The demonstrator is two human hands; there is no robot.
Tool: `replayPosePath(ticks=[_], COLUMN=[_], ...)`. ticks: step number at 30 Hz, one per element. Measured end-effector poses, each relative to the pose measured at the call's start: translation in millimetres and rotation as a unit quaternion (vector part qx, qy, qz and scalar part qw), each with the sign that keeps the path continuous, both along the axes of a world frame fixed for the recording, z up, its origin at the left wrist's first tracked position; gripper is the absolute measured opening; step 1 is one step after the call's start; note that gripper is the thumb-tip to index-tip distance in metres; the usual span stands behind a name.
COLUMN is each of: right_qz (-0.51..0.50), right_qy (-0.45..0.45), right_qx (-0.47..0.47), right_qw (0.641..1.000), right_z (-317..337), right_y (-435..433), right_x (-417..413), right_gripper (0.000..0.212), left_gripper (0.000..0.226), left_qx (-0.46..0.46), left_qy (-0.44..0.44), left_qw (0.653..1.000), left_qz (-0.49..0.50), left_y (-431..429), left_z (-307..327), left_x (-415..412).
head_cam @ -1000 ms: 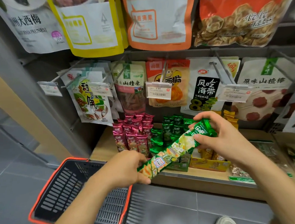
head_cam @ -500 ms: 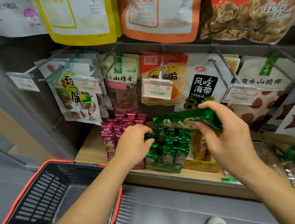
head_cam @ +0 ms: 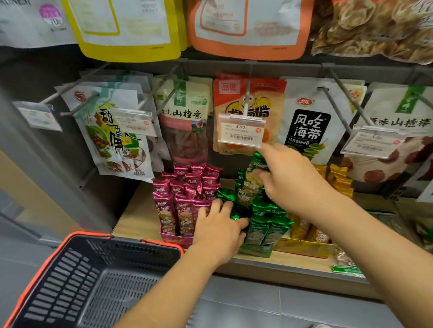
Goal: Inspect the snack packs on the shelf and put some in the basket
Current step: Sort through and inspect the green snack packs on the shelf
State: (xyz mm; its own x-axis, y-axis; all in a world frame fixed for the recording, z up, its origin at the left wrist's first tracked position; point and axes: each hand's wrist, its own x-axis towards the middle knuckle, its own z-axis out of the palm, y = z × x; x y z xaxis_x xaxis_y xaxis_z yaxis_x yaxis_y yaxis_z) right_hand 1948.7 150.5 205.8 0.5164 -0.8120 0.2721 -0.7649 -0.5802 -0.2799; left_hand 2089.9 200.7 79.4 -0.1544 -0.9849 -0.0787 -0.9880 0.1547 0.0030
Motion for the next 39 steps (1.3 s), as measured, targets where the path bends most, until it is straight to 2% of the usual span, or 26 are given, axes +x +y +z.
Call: replayPosePath(ticks=[5, 7, 11, 17, 19, 26, 30, 31, 35, 37, 39], right_qz=[0.001, -0.016, -0.070, -0.031, -0.026, 0.020, 0.044, 0.047, 0.056, 0.040, 0.018], right_qy=[0.127, 0.109, 0.019, 0.084, 0.116, 0.215, 0.247, 0.246, 0.223, 0.200, 0.169], right_qx=[0.085, 0.080, 0.023, 0.071, 0.067, 0.129, 0.182, 0.162, 0.025, 0.020, 0.040], right_qw=[0.988, 0.991, 0.997, 0.993, 0.991, 0.968, 0.951, 0.954, 0.973, 0.979, 0.985], right_z=[-35, -55, -76, -107, -116, -122, -114, -115, -123, -128, -131], right_y=[-16, -16, -18, -26, -28, -30, -33, -31, -25, -21, -18], right_x=[17, 16, 16, 14, 10, -1, -9, -10, -14, -14, -12], right_gripper=[0.057, 0.058, 0.037, 0.031, 0.031, 0.066, 0.090, 0.089, 0.063, 0.058, 0.057], left_gripper=[0.047, 0.054, 0.061, 0.054, 0.045, 0.043, 0.061, 0.062, 0.052, 0.042, 0.021], left_qx=[-0.008, -0.004, -0.004, -0.033, -0.031, -0.027, -0.003, 0.006, 0.029, -0.012, -0.057], left_qy=[0.003, 0.040, 0.080, 0.035, 0.026, 0.034, 0.082, 0.088, 0.145, 0.171, 0.179], left_qw=[1.000, 0.999, 0.997, 0.998, 0.999, 0.998, 0.996, 0.995, 0.988, 0.985, 0.981], left_qz=[-0.016, -0.008, 0.021, 0.027, 0.017, 0.037, 0.045, 0.042, 0.035, 0.034, 0.040], left_y=[-2, -4, -6, -4, -3, -10, -16, -18, -23, -23, -21], left_z=[-1, 1, 1, -3, -5, -3, 2, 3, 16, 27, 36], left_x=[-5, -3, 3, 10, 6, 9, 11, 12, 19, 23, 28])
